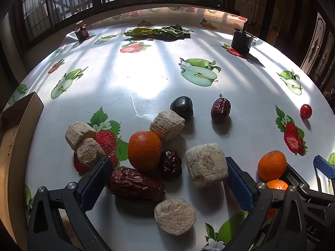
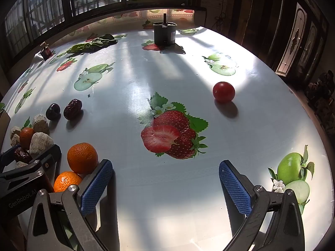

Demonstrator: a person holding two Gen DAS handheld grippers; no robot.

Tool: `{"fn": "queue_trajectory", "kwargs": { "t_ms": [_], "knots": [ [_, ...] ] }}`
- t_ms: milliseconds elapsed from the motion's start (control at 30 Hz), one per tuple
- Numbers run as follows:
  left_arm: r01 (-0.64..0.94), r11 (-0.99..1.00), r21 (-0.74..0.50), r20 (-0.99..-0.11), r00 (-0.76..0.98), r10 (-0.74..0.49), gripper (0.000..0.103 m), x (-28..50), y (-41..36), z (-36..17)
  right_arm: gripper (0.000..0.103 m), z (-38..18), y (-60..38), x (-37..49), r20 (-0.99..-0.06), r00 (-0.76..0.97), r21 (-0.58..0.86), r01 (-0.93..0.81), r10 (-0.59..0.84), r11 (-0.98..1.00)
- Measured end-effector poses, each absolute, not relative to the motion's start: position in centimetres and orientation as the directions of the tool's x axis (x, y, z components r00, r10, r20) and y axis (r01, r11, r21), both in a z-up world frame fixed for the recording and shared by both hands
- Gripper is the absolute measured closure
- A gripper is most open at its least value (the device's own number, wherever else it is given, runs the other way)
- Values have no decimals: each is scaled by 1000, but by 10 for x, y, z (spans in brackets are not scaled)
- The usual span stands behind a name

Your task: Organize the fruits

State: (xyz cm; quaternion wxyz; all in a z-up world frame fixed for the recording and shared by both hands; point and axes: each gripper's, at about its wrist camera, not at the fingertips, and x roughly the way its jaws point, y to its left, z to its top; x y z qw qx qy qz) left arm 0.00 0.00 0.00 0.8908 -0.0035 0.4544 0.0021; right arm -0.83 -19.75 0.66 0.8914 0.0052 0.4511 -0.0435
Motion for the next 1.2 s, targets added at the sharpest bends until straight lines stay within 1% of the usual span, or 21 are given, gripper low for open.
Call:
{"fn": "queue_trajectory", "kwargs": {
  "t_ms": [800,967,1067,1200],
  "knots": [
    [-5,1000,-2,-810,586,1,0,0,0,0,1,7,-197,-9,-804,591,-30,83,-73,996],
    [24,1000,-1,-830,558,-14,0,5,-1,0,1,7,-197,-9,-805,589,-25,85,-71,996],
    [26,1000,-1,-834,552,-15,0,7,-1,2,1,7,-197,-8,-824,564,-25,65,-57,998],
    [30,1000,-1,-837,547,-17,0,9,-1,2,1,7,-197,-9,-836,542,-23,118,-84,993]
  ]
}}
